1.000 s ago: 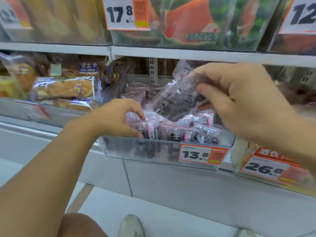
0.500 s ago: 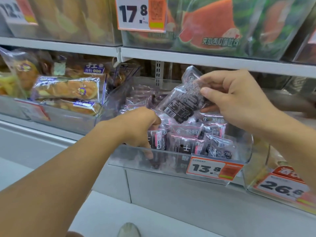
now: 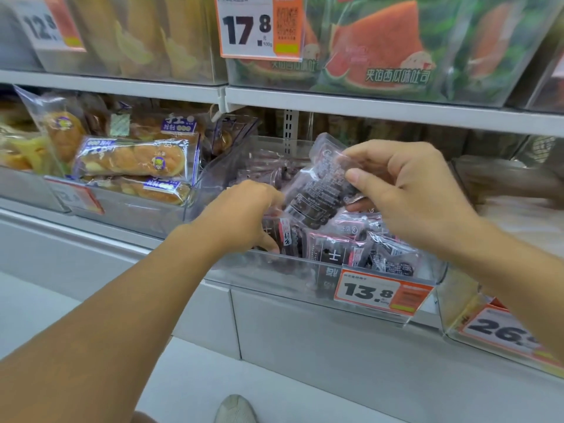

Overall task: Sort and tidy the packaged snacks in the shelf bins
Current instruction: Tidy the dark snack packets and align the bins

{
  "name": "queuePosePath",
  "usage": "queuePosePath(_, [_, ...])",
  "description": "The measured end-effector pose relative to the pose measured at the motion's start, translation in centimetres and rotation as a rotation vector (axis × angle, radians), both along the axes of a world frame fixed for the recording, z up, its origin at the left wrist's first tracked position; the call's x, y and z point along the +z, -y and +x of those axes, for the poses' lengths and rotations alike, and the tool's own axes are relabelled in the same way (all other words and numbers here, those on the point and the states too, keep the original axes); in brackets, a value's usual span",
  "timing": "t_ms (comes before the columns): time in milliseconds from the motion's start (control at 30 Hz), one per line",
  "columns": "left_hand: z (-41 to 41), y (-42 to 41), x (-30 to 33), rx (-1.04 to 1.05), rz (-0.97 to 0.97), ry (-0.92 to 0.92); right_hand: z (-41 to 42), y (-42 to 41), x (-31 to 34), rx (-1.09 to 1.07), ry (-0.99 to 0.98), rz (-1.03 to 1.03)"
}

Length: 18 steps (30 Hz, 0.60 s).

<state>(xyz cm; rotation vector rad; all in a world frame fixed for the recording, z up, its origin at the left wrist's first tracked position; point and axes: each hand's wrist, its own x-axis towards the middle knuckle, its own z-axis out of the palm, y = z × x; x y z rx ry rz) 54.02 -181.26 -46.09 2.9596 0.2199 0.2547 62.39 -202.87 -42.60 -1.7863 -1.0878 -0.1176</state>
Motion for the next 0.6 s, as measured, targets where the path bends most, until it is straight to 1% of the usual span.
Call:
queuePosePath(133, [-0.2,-1.0,0.2,0.022,-0.176,-0.039,-0.2,-1.4,-0.1,0.003,-0.024,0.013])
queuePosePath(200, [-0.2,-1.7,0.1,-0.033,-0.297,-0.039,-0.4,-2.2,-0.7,0.011,-0.048,-0.039])
queuePosePath(233, [-0.3,-1.9,0.1,-0.069,-0.313,-0.040,-0.5,-2.6,-1.0,0.010,-0.045,-0.079])
queuePosePath(333, [-0.7,-2.4,0.8,-0.129,-0.267,-0.095,-0.7,-3.5,-1.3,-0.013,0.031,-0.225])
queuePosePath(400, [-1.2,-3.0,1.4,-0.119,-0.244,-0.136,-0.9,-4.0,-0.8,0.010,0.167,-0.387])
queuePosePath(467, [-1.9,-3.5,1.9,-0.094,-0.268,-0.129,-1.4,-4.7,-0.8,0.039,0.300,-0.557])
queuePosePath(533, [-2.5,-3.6,1.9,-0.107,-0.358,-0.122,-1.9,-5.8,-1.1,0.089,0.326,-0.680])
queuePosePath(600, [-2.9,-3.3,1.6,-0.088,-0.404,-0.132,-1.8,-6.8,-1.3,0.122,0.296,-0.736])
